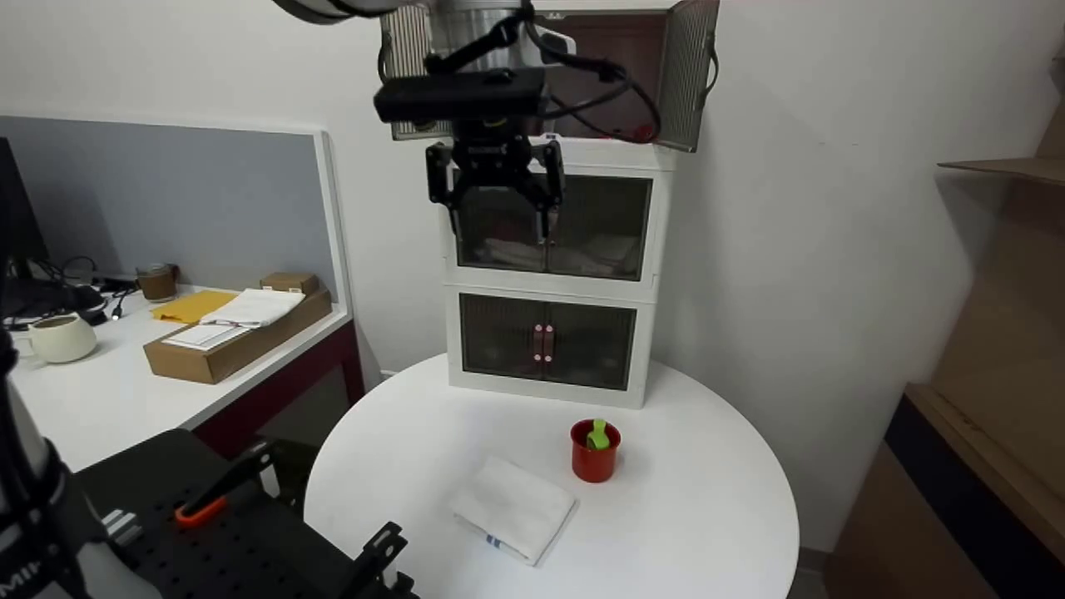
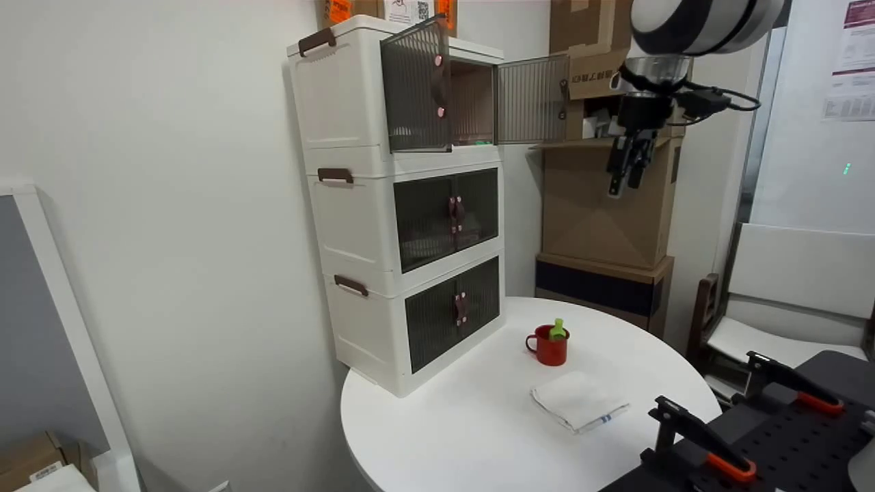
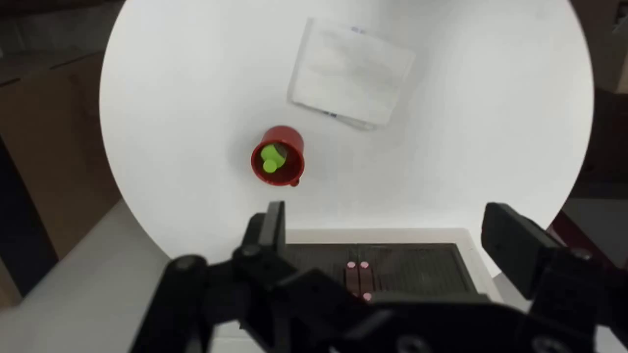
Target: Put the red cup into the top compartment
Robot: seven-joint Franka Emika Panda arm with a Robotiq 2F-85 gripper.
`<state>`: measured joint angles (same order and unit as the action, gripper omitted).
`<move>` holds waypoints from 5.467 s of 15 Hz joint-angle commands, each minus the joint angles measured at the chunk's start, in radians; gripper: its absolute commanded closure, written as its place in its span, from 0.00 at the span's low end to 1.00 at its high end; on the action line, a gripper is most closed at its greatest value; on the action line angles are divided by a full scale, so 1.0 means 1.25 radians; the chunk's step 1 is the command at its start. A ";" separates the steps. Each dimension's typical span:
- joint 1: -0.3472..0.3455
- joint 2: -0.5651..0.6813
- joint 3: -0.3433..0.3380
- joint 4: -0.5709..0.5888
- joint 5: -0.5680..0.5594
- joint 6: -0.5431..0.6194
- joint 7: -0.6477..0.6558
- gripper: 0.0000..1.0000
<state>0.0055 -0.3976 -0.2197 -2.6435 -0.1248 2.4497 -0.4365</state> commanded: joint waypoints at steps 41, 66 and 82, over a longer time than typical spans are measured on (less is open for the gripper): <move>0.017 1.206 0.036 0.741 -0.190 0.373 0.058 0.13; -0.276 0.692 0.374 0.345 -0.141 0.274 -0.369 0.98; -0.323 0.341 0.511 0.357 0.386 0.409 -0.592 0.98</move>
<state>-0.4003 0.0433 0.3992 -2.2437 0.2562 2.9265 -1.1434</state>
